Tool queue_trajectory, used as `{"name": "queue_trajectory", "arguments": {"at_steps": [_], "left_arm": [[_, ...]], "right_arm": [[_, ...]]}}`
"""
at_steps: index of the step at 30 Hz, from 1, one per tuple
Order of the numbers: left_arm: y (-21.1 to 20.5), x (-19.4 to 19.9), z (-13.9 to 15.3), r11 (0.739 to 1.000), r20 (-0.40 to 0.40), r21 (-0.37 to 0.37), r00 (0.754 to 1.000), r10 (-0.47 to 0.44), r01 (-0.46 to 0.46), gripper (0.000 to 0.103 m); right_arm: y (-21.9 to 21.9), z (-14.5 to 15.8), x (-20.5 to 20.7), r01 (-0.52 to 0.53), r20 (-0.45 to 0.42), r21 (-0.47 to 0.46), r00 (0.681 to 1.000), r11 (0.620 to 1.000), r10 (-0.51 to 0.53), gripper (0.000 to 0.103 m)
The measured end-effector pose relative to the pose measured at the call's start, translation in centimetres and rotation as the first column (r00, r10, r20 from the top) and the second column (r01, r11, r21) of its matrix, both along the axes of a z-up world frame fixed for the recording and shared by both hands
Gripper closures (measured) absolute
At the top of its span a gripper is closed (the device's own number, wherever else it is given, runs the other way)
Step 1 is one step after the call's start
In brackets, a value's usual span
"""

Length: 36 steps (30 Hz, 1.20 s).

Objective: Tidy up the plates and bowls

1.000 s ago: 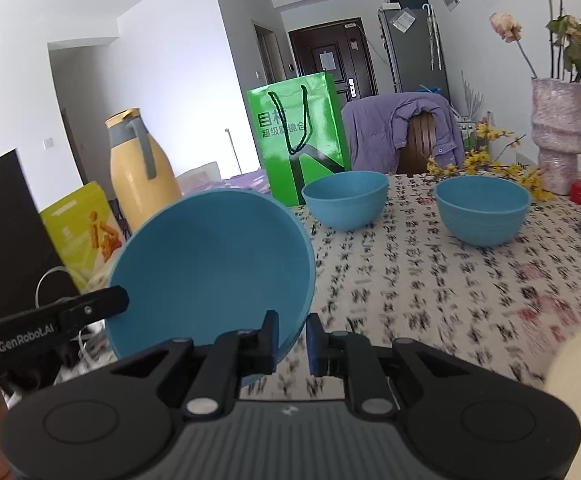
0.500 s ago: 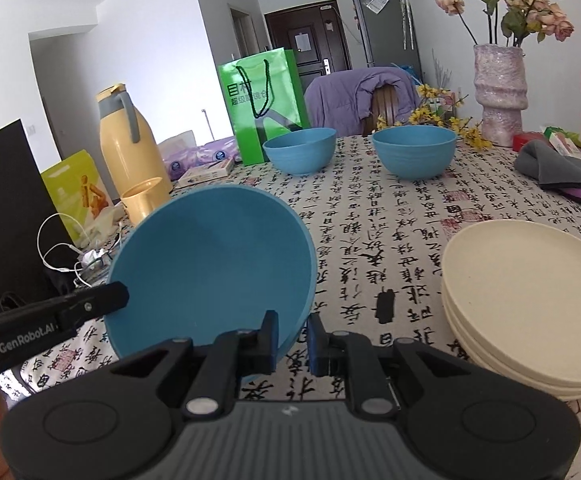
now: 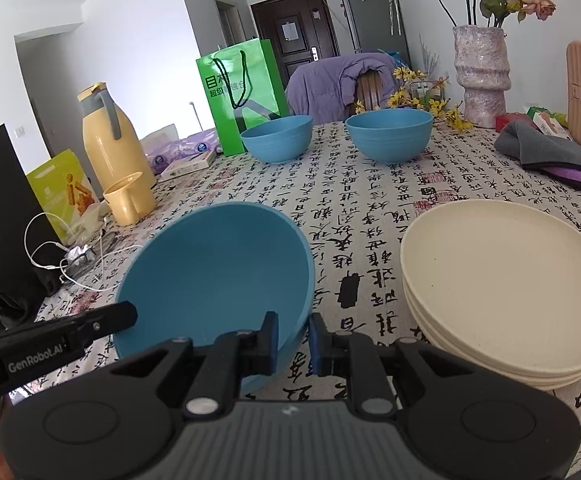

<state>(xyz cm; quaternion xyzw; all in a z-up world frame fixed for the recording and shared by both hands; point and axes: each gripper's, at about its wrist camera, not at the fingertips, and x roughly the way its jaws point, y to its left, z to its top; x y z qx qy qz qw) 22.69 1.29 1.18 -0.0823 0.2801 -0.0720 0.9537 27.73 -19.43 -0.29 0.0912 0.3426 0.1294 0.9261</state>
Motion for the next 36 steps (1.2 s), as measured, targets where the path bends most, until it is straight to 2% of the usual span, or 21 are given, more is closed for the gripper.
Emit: {"name": "queue_trajectory", "arguments": {"at_steps": [6,9,11,14,18,20,21,23,24,26,30,32,36], "left_arm": [[-0.2,0.5,0.1,1.0,0.01,0.007,1.0,-0.003,0.003,0.089],[-0.1,0.7,0.1,1.0,0.01,0.003,1.0,-0.003,0.003,0.083],[0.0,0.7,0.3,1.0,0.023,0.006,1.0,-0.002,0.002,0.069],[-0.2,0.0,1.1,1.0,0.079,0.028,0.997,-0.01,0.008,0.049],[-1.0,-1.7,2.0,0.996,0.169,0.089,0.985,-0.03,0.015,0.032],[-1.4,-2.9,2.0,0.994,0.214,0.112,0.976,-0.037,0.013,0.02],[-1.5,-3.5,2.0,0.993,0.231,0.119,0.972,-0.037,0.009,0.018],[-1.8,-4.9,1.7,0.992,0.266,0.121,0.964,-0.014,-0.019,0.002],[-1.9,-5.7,1.5,0.993,0.285,0.117,0.959,-0.001,-0.034,0.0],[-2.2,-6.9,1.2,0.992,0.302,0.119,0.953,0.007,-0.045,0.0],[-2.7,-9.2,0.3,0.991,0.305,0.112,0.952,0.04,-0.077,0.0],[-3.0,-10.2,-0.1,0.991,0.31,0.099,0.949,0.055,-0.09,0.0],[-3.9,-11.8,-1.1,0.99,0.314,0.091,0.946,0.076,-0.11,0.0]], "right_arm": [[-0.2,-0.2,0.8,-0.011,-0.003,0.017,1.0,1.0,0.011,0.082],[-0.3,0.0,1.0,-0.013,0.007,0.034,1.0,0.999,0.013,0.078],[-0.4,0.3,0.9,-0.018,0.031,0.036,0.999,0.999,0.017,0.066],[0.0,1.0,0.6,-0.02,0.081,0.0,0.996,1.0,0.02,0.059],[0.0,2.0,-0.1,-0.035,0.147,-0.02,0.988,0.999,0.038,0.054],[-0.2,2.5,-0.8,-0.04,0.189,-0.036,0.981,0.999,0.046,0.048],[-0.3,2.7,-1.3,-0.04,0.212,-0.051,0.976,0.998,0.05,0.045],[-0.7,2.9,-2.4,-0.033,0.261,-0.083,0.964,0.996,0.054,0.033],[-1.0,3.0,-3.3,-0.027,0.292,-0.102,0.955,0.994,0.056,0.029],[-1.8,3.1,-4.8,-0.007,0.341,-0.132,0.939,0.991,0.052,0.014],[-4.1,2.5,-7.6,0.033,0.381,-0.172,0.924,0.985,0.035,0.01],[-5.5,1.9,-9.0,0.056,0.385,-0.178,0.923,0.982,0.017,0.006],[-7.8,0.4,-11.4,0.087,0.376,-0.19,0.927,0.978,-0.01,0.003]]}}
